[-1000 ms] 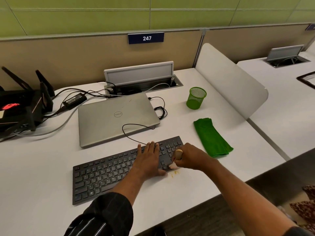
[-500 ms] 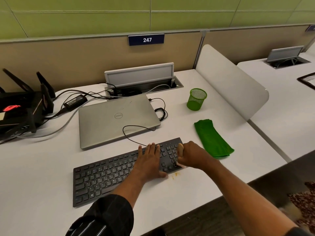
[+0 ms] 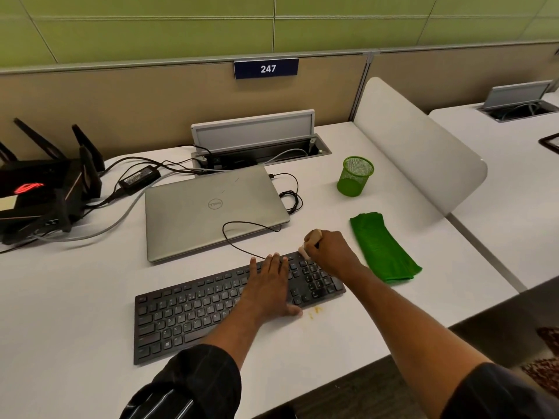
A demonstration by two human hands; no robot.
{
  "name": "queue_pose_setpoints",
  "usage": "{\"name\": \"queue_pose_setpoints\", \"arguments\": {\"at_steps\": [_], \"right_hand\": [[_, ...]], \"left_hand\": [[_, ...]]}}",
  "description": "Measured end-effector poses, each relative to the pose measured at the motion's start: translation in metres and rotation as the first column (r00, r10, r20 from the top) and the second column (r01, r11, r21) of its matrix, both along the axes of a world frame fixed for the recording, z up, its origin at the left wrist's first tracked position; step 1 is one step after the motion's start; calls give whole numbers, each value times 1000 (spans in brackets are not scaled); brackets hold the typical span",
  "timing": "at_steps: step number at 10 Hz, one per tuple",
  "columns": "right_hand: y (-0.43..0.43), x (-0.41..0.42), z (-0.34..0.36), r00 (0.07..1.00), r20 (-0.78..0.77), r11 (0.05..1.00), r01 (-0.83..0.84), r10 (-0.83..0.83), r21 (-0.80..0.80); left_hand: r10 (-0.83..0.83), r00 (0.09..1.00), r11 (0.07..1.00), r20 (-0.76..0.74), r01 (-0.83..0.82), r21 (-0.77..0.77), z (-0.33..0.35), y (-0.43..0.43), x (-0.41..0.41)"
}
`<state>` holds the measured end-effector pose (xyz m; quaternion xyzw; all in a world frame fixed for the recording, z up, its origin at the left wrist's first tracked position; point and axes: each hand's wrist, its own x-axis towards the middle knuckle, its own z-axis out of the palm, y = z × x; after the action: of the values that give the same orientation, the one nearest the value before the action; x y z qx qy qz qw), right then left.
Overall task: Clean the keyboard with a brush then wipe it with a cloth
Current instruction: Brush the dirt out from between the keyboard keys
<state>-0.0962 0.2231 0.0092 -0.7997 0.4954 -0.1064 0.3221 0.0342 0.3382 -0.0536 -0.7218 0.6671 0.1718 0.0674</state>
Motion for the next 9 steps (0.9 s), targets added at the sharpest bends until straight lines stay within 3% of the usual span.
{"name": "queue_pose_setpoints", "arguments": {"at_steps": [1, 2, 3, 4, 5, 6, 7, 9], "right_hand": [[-2, 3, 3, 994, -110, 1000, -1, -1, -16], [-3, 2, 12, 942, -324, 996, -87, 88, 18], [-7, -2, 16, 945, -310, 993, -77, 101, 89], [-6, -2, 15, 986, -164, 1000, -18, 19, 8], [-1, -3, 11, 988, -151, 999, -36, 36, 6], [3, -7, 11, 937, -315, 987, -122, 149, 104], [5, -12, 15, 911, -365, 978, -143, 191, 153], [4, -13, 16, 967, -237, 992, -76, 98, 98]], "left_hand": [[2, 1000, 1000, -2, -2, -2, 0, 0, 0], [0, 1000, 1000, -1, 0, -11, -1, 0, 1], [-2, 1000, 1000, 7, 2, -13, -1, 0, 1], [-5, 1000, 1000, 12, 6, -8, -1, -1, 1], [-7, 1000, 1000, 10, 7, -13, -2, 0, 1], [-5, 1000, 1000, 13, 5, -17, -1, 0, 1], [-4, 1000, 1000, 13, 4, -16, 1, 0, 0], [-1, 1000, 1000, 19, 1, -24, 0, 0, -1]]}}
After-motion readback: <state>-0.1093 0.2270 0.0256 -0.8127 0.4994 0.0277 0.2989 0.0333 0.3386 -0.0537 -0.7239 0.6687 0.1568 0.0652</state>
